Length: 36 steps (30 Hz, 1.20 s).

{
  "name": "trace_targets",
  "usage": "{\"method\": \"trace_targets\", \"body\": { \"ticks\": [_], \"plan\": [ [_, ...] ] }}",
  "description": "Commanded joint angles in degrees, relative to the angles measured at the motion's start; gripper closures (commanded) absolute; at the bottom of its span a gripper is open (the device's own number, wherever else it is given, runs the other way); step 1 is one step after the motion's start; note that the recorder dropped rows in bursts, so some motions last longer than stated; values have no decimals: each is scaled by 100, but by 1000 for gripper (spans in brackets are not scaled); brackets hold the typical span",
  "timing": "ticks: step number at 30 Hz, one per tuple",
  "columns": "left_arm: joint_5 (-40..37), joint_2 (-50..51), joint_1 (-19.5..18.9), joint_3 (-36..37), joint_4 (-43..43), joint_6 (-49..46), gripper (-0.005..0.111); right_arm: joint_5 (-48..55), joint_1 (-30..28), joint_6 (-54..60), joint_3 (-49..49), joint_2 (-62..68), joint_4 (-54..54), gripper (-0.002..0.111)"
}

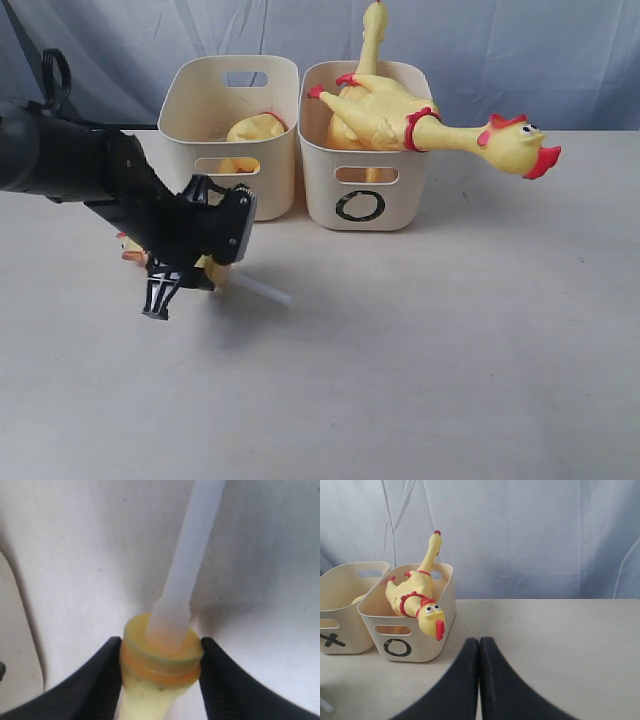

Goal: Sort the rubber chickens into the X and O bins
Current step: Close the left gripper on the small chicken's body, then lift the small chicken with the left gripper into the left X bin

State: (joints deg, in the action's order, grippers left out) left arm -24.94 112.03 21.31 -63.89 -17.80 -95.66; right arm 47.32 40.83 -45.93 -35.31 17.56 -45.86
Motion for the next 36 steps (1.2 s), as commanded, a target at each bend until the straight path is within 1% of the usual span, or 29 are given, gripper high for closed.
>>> {"method": "trace_targets", "body": {
  "ticks": [1, 4, 9, 12, 14, 17, 21, 23, 28, 36],
  "plan": [
    [-205, -484, 84, -2, -103, 965, 107, -49, -17, 29, 30, -28, -85, 108],
    [-205, -818, 98, -11, -103, 1423, 107, -61, -17, 29, 30, -28, -84, 108],
    [-205, -1269, 98, -98, -131, 1753, 107, -61, -17, 29, 30, -28, -84, 108],
    [-205, -1424, 98, -332, -187, 2106, 107, -61, -17, 29, 30, -28, -84, 108],
    [-186, -1454, 98, -568, -220, 2515, 107, -71, -17, 29, 30, -28, -84, 108],
    [132, -1454, 98, -899, -473, 2944, 107, -71, -17, 29, 30, -28, -84, 108],
    [833, -1430, 98, -1284, -1155, 2965, 107, -71, -17, 29, 30, -28, -84, 108],
    [1146, -1345, 98, -1511, -1346, 2965, 107, -71, -17, 29, 30, -28, -84, 108],
    [1240, -1080, 98, -2037, -1669, 2965, 107, -71, -17, 29, 30, -28, -84, 108],
    [1419, -409, 98, -2632, -2345, 2965, 107, -71, -17, 29, 30, -28, -84, 108]
  ]
}}
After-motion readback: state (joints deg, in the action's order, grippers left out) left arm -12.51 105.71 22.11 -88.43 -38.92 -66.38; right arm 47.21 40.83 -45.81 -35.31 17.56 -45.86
